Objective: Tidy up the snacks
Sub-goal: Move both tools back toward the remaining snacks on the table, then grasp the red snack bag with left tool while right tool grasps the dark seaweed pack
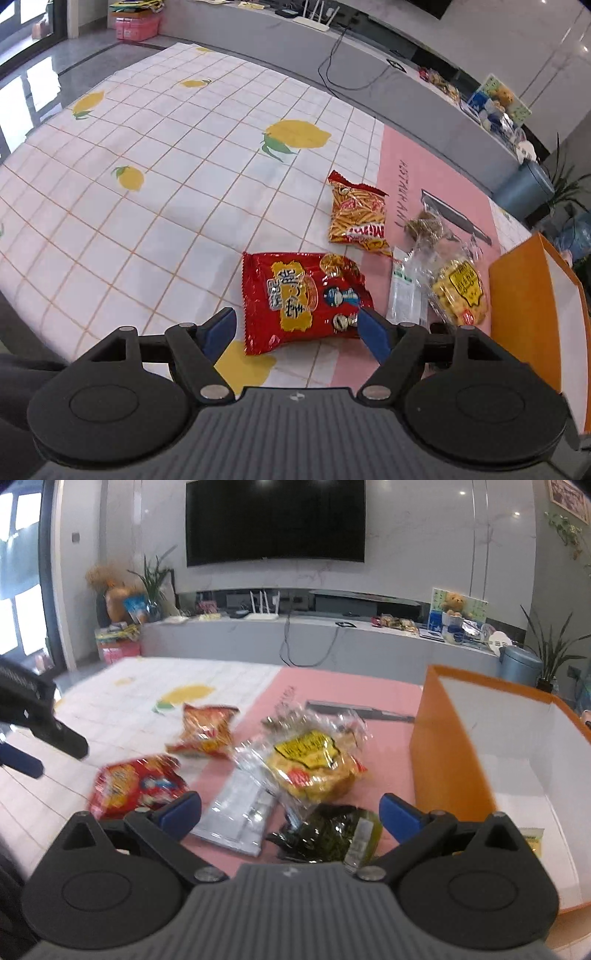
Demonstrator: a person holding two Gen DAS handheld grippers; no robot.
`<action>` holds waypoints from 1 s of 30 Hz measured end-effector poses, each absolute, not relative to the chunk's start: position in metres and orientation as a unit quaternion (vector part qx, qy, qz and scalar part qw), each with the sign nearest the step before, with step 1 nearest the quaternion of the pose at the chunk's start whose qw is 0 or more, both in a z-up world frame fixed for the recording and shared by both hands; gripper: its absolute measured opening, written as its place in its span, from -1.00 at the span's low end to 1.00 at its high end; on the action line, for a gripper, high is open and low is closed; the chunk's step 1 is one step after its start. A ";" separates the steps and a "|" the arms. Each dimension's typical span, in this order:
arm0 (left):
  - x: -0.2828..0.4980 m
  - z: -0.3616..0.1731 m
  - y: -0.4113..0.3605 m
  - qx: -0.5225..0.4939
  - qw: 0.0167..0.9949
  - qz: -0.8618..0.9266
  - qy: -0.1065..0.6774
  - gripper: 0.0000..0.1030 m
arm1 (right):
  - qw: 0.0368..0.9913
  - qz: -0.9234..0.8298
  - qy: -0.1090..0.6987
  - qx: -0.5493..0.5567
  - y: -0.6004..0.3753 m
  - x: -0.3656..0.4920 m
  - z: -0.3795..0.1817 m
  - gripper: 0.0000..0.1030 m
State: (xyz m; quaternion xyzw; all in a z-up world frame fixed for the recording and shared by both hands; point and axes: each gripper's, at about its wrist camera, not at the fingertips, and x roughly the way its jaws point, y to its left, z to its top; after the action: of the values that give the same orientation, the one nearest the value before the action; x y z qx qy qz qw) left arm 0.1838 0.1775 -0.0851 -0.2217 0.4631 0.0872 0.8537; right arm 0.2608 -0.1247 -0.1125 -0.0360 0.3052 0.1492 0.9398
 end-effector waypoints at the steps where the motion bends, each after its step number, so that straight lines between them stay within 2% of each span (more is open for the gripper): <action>1: 0.185 -0.088 0.177 -0.221 0.856 0.084 0.460 0.70 | 0.937 0.154 0.312 -0.029 -0.126 0.265 -0.118 0.94; 5: 0.194 -0.100 0.172 -0.219 0.857 0.065 0.461 0.70 | 0.932 0.157 0.324 -0.029 -0.128 0.278 -0.136 0.94; 12: 0.206 -0.114 0.164 -0.217 0.856 0.043 0.468 0.69 | 0.942 0.145 0.295 -0.067 -0.118 0.288 -0.152 0.94; 18: 0.209 -0.118 0.158 -0.200 0.859 0.028 0.471 0.69 | 0.924 0.157 0.295 -0.187 -0.097 0.296 -0.169 0.94; 22: 0.209 -0.122 0.162 -0.203 0.855 0.029 0.476 0.69 | 0.927 0.164 0.292 -0.170 -0.101 0.304 -0.169 0.94; 26: 0.207 -0.121 0.166 -0.208 0.855 0.029 0.474 0.69 | 0.923 0.184 0.324 -0.093 -0.118 0.316 -0.174 0.93; 27: 0.206 -0.120 0.167 -0.209 0.855 0.030 0.473 0.69 | 0.920 0.192 0.333 -0.072 -0.122 0.318 -0.176 0.90; 29: 0.205 -0.120 0.169 -0.212 0.855 0.031 0.473 0.69 | 0.918 0.211 0.332 -0.052 -0.126 0.317 -0.178 0.69; 30: 0.204 -0.119 0.169 -0.213 0.854 0.031 0.473 0.69 | 0.919 0.216 0.326 -0.053 -0.125 0.316 -0.177 0.50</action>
State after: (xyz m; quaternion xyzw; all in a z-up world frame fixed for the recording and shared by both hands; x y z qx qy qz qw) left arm 0.2044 0.1691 -0.1194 -0.2135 0.4733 0.0309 0.8541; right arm 0.3161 -0.1247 -0.1772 -0.0529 0.3259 0.2158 0.9189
